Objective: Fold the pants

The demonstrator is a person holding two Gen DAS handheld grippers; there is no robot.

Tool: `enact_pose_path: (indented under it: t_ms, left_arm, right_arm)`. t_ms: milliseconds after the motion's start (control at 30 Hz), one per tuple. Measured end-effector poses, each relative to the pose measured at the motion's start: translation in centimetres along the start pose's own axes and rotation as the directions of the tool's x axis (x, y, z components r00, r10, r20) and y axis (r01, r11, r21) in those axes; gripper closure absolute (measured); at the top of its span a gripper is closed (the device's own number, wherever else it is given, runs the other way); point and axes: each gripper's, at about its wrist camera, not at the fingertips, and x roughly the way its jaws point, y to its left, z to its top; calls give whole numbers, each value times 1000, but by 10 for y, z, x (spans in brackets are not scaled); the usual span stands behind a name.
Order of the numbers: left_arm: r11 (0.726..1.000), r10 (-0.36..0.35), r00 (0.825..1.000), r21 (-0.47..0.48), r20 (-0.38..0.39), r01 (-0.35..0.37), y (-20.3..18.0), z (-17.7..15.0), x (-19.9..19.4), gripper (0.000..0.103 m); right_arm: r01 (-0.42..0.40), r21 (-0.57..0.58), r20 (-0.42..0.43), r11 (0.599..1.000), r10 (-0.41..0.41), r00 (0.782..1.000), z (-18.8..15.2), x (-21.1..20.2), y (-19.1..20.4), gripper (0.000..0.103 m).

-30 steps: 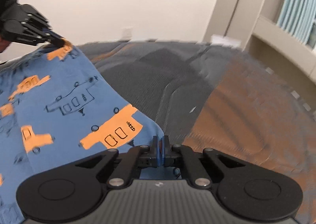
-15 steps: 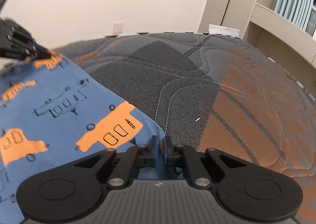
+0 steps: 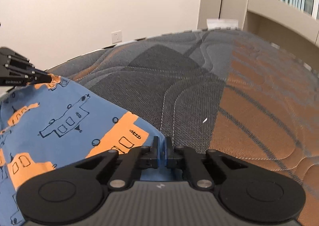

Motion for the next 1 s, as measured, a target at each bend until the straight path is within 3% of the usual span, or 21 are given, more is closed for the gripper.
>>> enact_pose_path:
  t_ms: [267, 500, 633, 767, 900, 1000]
  left_arm:
    - [1000, 3, 985, 15, 172, -6, -8, -1, -82, 103]
    - [996, -63, 953, 86, 296, 39, -32, -39, -163, 103]
    - [987, -99, 943, 155, 316, 51, -59, -70, -192, 103]
    - [978, -116, 949, 202, 295, 57, -80, -92, -200, 103]
    - [972, -121, 950, 228, 288, 55, -90, -111, -206, 103]
    - [969, -124, 949, 242, 290, 53, -93, -120, -210, 103]
  right_arm:
    - [57, -30, 191, 998, -50, 980, -16, -81, 29, 101]
    - [107, -138, 322, 985, -58, 945, -67, -183, 80, 103]
    - [98, -206, 296, 974, -34, 955, -91, -212, 111, 103]
    - [136, -256, 249, 957, -71, 966, -85, -200, 120, 90]
    - [227, -371, 257, 901, -135, 957, -65, -180, 121, 60]
    - [228, -457, 208, 860, -146, 967, -50, -152, 118, 57]
